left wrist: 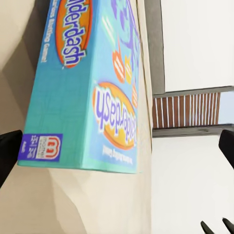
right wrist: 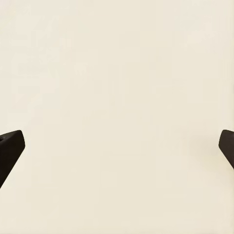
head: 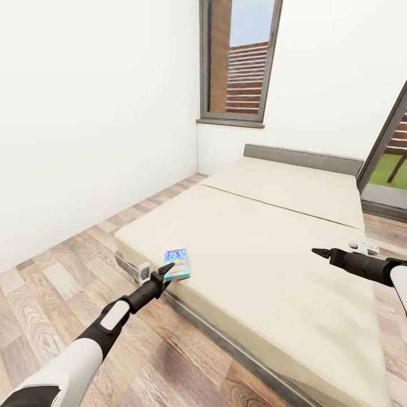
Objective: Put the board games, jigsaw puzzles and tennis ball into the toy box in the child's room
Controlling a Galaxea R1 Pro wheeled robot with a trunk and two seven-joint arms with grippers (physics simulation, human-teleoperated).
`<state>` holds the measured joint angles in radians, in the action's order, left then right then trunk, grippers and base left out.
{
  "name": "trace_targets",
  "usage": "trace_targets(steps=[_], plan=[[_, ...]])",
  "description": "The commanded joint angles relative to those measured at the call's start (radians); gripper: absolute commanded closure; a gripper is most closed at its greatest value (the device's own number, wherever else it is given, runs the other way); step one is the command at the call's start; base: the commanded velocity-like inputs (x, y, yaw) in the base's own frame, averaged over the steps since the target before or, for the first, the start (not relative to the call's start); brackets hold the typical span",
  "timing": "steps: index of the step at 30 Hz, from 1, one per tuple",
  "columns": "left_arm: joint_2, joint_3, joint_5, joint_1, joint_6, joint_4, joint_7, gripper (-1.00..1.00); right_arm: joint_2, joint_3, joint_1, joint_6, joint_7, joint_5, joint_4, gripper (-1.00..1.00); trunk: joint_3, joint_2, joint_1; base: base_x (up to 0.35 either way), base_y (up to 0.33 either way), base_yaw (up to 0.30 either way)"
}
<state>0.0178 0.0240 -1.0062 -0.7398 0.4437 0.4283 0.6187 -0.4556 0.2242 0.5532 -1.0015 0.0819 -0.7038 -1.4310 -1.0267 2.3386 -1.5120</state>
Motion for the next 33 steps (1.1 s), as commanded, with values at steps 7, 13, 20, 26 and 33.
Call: trace_targets(steps=[7, 13, 20, 26, 33], plan=[[-0.006, 0.002, -0.004, -0.003, 0.009, 0.0, 0.001, -1.0, 0.0, 0.001, 0.001, -0.005, 0.009, 0.007, 0.0, -1.0, -0.001, 0.0, 0.0, 0.0, 0.0, 0.0], [-0.008, 0.002, -0.003, -0.004, 0.009, 0.0, 0.001, 1.0, 0.0, 0.001, 0.001, -0.005, 0.009, 0.007, 0.0, -1.0, -0.001, 0.0, 0.0, 0.0, 0.0, 0.0], [-0.008, 0.002, -0.003, -0.004, 0.009, 0.0, 0.001, 1.0, 0.0, 0.001, 0.001, -0.005, 0.009, 0.007, 0.0, -1.0, -0.001, 0.0, 0.0, 0.0, 0.0, 0.0], [-0.009, 0.002, -0.003, -0.004, 0.009, 0.0, 0.001, 1.0, 0.0, 0.001, 0.001, -0.005, 0.009, 0.007, 0.0, -1.0, -0.001, 0.0, 0.0, 0.0, 0.0, 0.0], [-0.009, 0.002, -0.003, -0.004, 0.009, 0.0, 0.001, 1.0, 0.0, 0.001, 0.001, -0.005, 0.009, 0.007, 0.0, -1.0, -0.001, 0.0, 0.0, 0.0, 0.0, 0.0]])
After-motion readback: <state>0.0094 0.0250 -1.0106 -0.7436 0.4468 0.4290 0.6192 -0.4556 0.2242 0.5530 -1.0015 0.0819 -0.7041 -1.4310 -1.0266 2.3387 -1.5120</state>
